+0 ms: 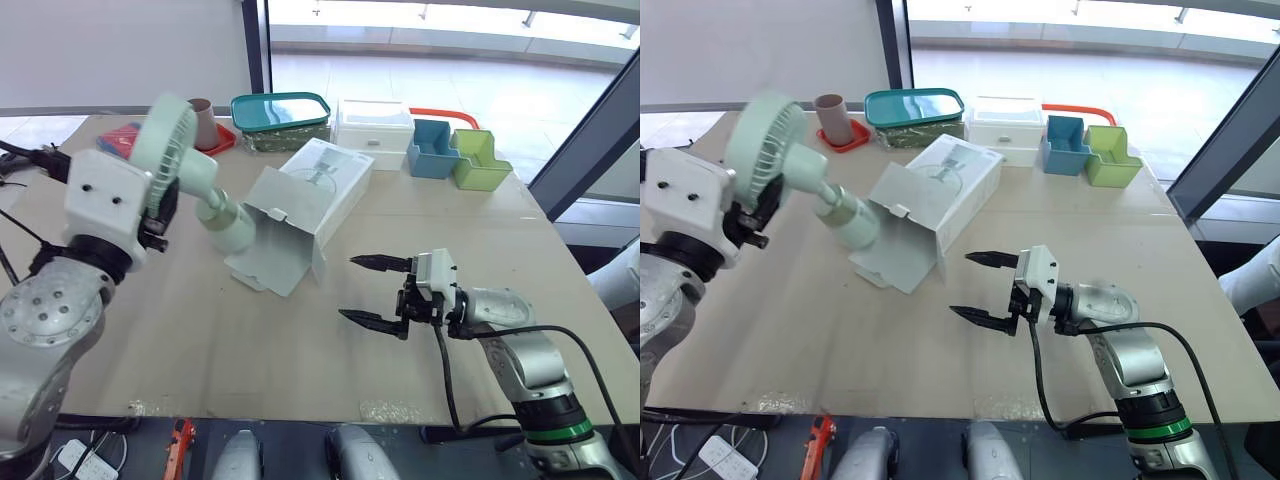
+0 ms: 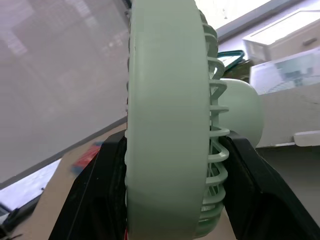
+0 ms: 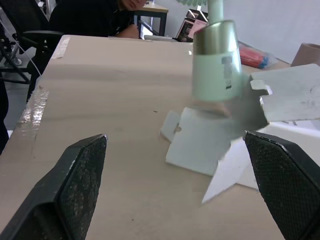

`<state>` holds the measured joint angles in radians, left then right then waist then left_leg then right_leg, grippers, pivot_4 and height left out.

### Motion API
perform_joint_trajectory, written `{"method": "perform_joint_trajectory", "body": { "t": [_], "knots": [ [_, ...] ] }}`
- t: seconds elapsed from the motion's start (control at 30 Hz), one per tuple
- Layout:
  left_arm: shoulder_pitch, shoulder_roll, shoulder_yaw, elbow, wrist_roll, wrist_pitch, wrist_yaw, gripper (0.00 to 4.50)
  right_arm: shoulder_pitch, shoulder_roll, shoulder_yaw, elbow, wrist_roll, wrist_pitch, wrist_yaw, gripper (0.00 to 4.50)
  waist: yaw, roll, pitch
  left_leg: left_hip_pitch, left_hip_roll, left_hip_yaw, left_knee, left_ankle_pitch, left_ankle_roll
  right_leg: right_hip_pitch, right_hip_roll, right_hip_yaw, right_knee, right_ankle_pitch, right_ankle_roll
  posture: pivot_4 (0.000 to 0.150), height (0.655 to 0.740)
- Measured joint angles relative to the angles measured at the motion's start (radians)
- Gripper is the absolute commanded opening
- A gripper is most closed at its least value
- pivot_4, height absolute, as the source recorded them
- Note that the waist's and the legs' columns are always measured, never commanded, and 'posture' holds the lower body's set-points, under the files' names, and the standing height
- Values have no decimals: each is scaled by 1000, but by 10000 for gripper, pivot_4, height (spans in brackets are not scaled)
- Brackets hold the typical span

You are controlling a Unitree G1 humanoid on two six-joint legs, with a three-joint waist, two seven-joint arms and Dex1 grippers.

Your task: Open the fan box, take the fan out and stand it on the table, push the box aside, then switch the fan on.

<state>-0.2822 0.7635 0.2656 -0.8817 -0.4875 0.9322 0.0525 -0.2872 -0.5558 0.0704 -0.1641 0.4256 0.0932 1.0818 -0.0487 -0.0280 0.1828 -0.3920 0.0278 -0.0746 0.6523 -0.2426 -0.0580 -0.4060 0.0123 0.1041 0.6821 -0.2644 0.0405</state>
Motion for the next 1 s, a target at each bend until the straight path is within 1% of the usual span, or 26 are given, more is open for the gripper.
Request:
{"method": "perform_joint_trajectory", "body": {
  "t": [0.03,0.07,0.3,0.53,0.7,0.87,1.0],
  "knots": [
    [-7,0,15,2,2,21,9,20678,0,1,1,3,0,0,3,45000,0,0,0,0,0,0,0,0,0,0,0,0,0,0,0,1500,7400],
    [-29,-11,34,14,8,100,24,20678,-9,6,6,10,-1,-2,5,45000,1,0,0,0,0,0,0,0,0,0,0,0,0,0,0,1500,7400],
    [-51,-10,71,111,47,129,9,20678,-13,10,12,15,-8,-12,11,45000,1,-1,0,-1,0,-1,0,0,0,0,0,-1,0,0,0,1500,7400],
    [-41,-54,100,171,56,128,-48,20678,-23,19,15,32,-19,-17,14,45000,1,-2,0,-1,0,-1,0,0,-1,0,0,-1,0,0,0,1500,7400],
    [-24,-71,101,197,84,63,-92,20678,-25,22,15,33,-20,-17,14,45000,1,-2,0,-1,0,-1,0,0,-1,0,-1,-1,0,0,0,1500,7400],
    [-50,-92,88,257,102,8,-120,20678,-24,23,14,33,-23,-17,11,45000,1,-2,0,0,-1,-1,0,0,-1,1,-1,-1,0,0,0,1500,7400],
    [-88,-151,85,321,104,-47,-146,20678,-24,25,14,32,-28,-17,6,45000,1,-2,0,0,-1,-1,1,0,-1,1,-1,-1,0,1,0,1500,7400]
  ]
}}
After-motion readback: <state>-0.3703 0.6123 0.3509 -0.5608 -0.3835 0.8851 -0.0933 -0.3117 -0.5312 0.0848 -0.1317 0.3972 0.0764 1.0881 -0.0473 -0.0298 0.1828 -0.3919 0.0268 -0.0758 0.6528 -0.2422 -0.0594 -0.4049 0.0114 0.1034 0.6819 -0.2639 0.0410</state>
